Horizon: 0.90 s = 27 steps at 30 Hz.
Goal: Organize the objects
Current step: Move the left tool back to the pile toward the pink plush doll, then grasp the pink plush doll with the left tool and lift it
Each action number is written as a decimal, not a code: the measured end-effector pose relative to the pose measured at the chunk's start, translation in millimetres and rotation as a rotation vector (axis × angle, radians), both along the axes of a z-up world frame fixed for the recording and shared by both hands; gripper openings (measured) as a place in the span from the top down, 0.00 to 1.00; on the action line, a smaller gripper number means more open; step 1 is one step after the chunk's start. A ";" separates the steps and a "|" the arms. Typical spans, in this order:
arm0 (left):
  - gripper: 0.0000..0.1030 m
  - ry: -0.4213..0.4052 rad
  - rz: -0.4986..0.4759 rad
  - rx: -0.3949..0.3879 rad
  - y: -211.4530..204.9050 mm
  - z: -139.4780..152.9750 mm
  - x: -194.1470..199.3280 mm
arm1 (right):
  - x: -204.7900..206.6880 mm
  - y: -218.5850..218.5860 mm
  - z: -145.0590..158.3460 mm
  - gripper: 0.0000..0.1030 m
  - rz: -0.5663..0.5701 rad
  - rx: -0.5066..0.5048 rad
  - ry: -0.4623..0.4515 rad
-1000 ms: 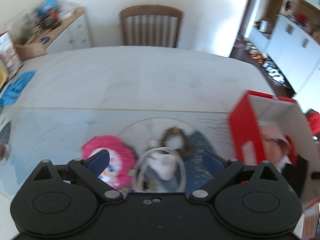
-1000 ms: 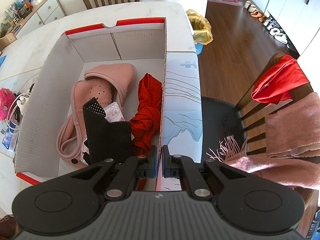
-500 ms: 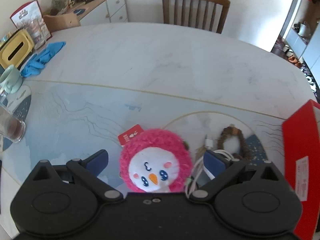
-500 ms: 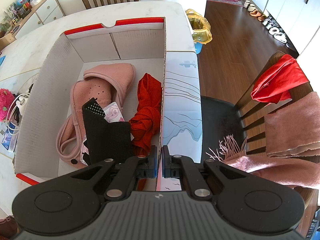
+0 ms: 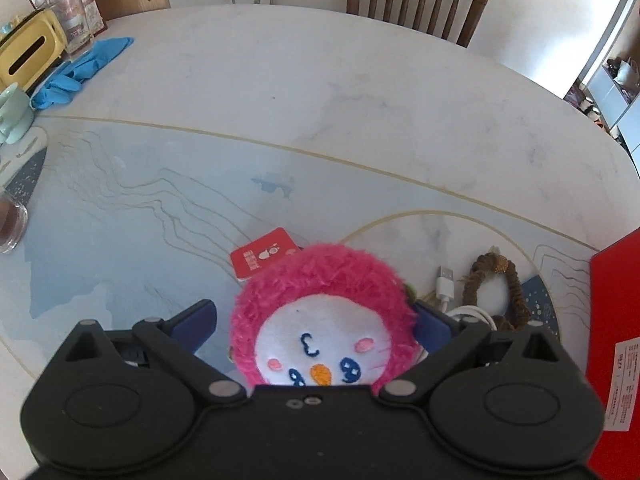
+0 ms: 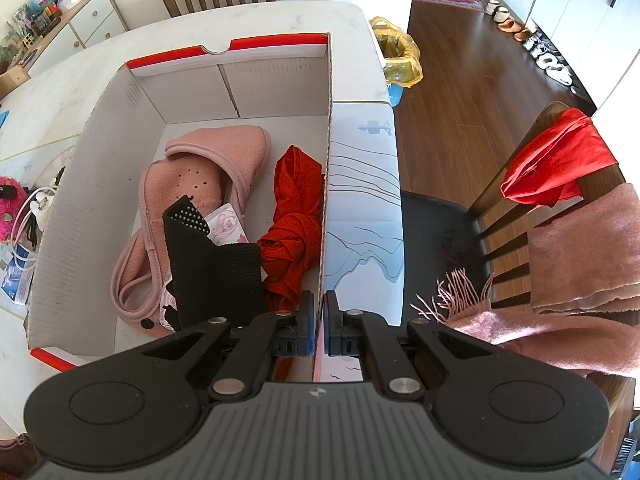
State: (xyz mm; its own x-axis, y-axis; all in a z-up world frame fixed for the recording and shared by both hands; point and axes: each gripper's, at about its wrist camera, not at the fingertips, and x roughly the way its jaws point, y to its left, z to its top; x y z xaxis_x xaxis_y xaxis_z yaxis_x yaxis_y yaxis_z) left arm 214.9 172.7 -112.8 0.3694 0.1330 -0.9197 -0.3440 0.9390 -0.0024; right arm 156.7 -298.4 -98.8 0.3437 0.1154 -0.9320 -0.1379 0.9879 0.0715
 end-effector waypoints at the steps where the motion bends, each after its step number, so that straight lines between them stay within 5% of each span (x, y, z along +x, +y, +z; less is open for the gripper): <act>1: 0.04 -0.003 -0.005 -0.001 -0.6 -0.5 -0.1 | 0.0 0.0 0.1 0.97 0.000 0.000 0.000; 16: 0.24 -0.015 -0.046 0.024 -8.0 6.3 -3.7 | -1.0 0.3 0.5 0.97 -0.003 -0.005 0.000; 27: 0.24 -0.086 -0.144 0.000 -29.8 67.4 -28.5 | -0.4 2.9 1.8 0.97 0.002 -0.013 0.000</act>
State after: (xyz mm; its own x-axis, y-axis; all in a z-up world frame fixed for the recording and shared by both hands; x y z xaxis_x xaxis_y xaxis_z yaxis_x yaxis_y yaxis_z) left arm 186.5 142.9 -45.4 0.4617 0.0730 -0.8840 -0.2044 0.9786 -0.0259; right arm 156.3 -295.5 -97.1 0.3432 0.1042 -0.9335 -0.1400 0.9884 0.0589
